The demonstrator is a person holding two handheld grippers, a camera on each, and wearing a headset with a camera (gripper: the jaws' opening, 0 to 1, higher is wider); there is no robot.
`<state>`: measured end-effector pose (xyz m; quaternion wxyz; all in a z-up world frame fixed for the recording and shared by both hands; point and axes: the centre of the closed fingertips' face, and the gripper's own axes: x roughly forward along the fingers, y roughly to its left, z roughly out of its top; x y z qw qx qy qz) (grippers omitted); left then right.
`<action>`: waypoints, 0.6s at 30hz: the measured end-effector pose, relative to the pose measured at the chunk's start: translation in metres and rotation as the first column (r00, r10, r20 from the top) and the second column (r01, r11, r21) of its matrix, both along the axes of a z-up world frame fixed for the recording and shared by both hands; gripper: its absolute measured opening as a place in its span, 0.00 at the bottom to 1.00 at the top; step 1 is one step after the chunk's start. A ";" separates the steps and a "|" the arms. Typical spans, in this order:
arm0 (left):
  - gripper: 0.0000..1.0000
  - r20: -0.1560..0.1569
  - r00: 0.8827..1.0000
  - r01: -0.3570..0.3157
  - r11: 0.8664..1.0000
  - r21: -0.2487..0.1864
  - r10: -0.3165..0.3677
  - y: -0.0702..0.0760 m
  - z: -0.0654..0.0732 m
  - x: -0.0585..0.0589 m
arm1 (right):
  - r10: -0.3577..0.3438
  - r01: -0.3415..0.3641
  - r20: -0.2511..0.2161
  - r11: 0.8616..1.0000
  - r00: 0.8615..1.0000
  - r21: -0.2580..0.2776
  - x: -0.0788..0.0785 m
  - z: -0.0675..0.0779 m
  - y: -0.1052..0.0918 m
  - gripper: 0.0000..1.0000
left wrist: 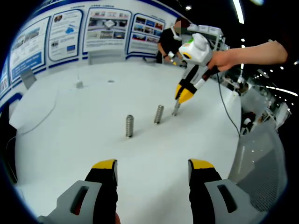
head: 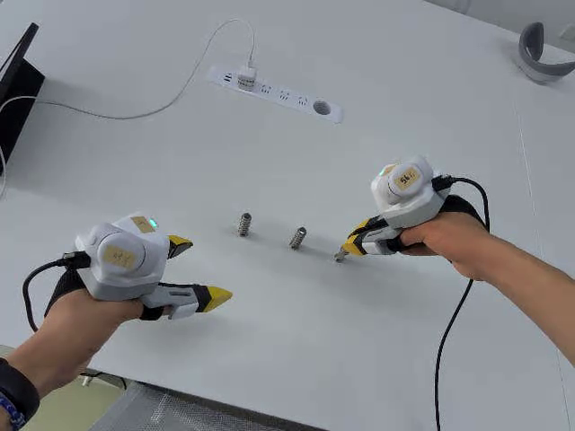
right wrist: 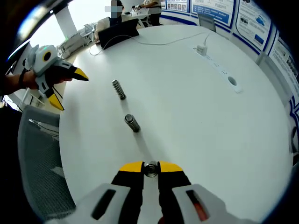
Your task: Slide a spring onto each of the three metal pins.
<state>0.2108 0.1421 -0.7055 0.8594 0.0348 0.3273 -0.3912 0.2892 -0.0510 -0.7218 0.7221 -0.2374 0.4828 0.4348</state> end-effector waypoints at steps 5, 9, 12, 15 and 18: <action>0.62 -0.002 1.000 -0.002 1.000 0.000 0.002 0.001 0.001 0.000 | 0.007 -0.007 0.005 1.000 1.000 -0.006 0.000 -0.004 0.000 0.12; 0.63 0.002 1.000 0.000 1.000 0.001 0.000 0.001 0.002 0.000 | 0.001 -0.001 0.003 1.000 1.000 -0.007 0.000 -0.008 0.000 0.12; 0.63 0.004 1.000 -0.003 1.000 0.002 0.003 0.002 0.003 0.001 | 0.001 -0.001 0.000 1.000 1.000 -0.007 0.000 -0.010 0.000 0.13; 0.63 0.008 1.000 0.001 1.000 0.007 -0.001 0.002 0.004 0.001 | 0.000 0.000 -0.002 1.000 1.000 -0.009 0.000 -0.014 -0.001 0.13; 0.64 0.010 1.000 0.002 1.000 0.008 -0.002 0.002 0.006 0.001 | -0.004 0.004 -0.004 1.000 1.000 -0.005 0.000 -0.016 -0.001 0.13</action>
